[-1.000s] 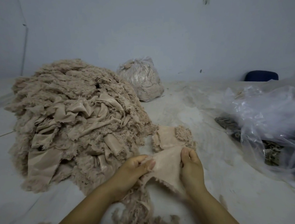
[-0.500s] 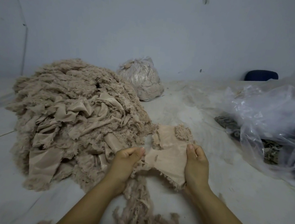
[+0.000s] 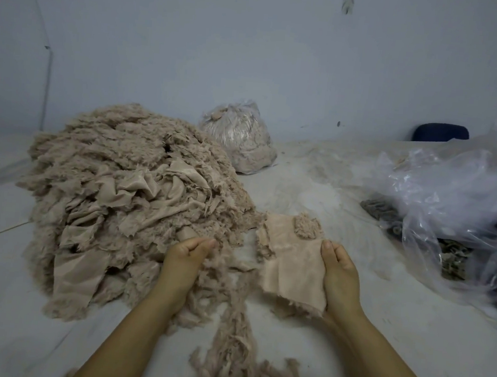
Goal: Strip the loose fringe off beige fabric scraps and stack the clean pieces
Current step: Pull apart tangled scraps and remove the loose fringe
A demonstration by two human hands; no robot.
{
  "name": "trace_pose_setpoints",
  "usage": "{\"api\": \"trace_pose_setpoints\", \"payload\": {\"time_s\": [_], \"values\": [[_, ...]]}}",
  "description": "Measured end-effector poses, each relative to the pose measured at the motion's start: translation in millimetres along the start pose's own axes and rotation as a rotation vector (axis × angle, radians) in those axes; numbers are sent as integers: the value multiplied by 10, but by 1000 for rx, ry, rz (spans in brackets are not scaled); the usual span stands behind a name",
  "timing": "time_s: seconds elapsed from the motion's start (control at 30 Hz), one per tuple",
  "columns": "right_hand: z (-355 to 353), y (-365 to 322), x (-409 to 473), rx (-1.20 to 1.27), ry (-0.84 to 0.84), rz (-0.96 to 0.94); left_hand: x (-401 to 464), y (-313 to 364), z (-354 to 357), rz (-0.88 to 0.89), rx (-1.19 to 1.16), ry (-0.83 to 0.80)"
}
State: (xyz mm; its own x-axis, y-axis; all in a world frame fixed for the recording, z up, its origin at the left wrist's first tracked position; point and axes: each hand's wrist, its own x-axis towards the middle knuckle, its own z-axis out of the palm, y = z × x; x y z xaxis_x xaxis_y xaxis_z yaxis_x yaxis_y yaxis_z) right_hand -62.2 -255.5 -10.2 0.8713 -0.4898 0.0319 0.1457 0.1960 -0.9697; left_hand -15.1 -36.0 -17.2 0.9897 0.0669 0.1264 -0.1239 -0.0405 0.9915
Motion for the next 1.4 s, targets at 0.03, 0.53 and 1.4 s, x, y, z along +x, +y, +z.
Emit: {"api": "trace_pose_setpoints", "payload": {"time_s": [0.03, 0.53, 1.4], "values": [[-22, -33, -1, 19, -15, 10, 21, 13, -37, -10, -1, 44], [198, -312, -101, 39, -399, 236, -149, 471, 522, 108, 53, -357], [-161, 89, -14, -1061, -501, -199, 55, -54, -142, 204, 924, 137]]}}
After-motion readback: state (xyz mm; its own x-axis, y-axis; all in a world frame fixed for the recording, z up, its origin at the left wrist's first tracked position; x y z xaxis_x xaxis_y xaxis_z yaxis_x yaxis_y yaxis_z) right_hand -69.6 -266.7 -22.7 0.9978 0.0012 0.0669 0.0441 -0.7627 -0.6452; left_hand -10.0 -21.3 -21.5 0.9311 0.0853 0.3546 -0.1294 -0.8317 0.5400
